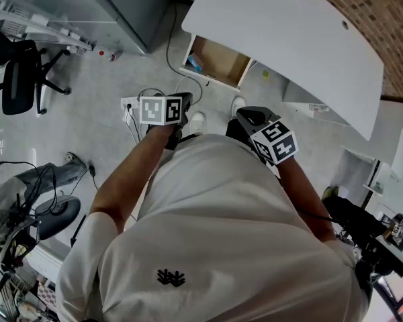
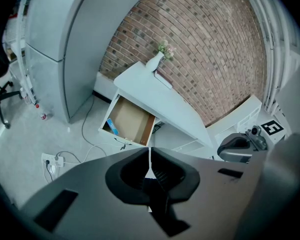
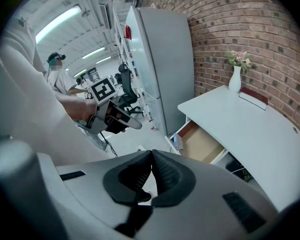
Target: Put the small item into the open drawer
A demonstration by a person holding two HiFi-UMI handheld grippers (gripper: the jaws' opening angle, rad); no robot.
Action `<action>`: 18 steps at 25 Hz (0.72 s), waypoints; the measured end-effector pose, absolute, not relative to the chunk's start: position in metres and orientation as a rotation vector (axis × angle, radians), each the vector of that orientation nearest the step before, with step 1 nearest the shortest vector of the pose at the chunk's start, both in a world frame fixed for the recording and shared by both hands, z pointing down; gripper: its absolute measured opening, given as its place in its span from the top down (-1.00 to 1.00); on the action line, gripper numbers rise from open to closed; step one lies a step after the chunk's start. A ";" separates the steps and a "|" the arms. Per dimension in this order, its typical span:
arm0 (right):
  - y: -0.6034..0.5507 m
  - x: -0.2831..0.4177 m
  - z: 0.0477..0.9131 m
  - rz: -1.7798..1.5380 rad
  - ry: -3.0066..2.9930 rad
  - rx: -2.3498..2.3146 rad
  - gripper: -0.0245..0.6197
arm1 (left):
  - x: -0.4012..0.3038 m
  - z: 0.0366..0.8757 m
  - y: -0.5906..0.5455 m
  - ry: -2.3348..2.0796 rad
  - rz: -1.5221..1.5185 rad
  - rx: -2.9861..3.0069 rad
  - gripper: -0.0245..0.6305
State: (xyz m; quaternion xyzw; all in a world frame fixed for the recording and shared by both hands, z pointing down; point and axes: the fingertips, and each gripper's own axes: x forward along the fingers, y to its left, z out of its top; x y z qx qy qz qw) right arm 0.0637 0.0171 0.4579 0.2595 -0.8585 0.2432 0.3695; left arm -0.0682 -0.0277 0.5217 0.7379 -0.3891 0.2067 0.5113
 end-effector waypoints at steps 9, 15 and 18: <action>0.013 0.071 0.458 0.638 -2.196 0.677 0.83 | -0.059 0.526 -0.034 -0.925 0.504 1.771 0.82; 0.010 0.077 0.463 0.655 -2.185 0.673 0.83 | -0.055 0.532 -0.040 -0.923 0.512 1.765 0.82; 0.006 0.080 0.465 0.657 -2.186 0.671 0.83 | -0.052 0.537 -0.043 -0.924 0.518 1.758 0.82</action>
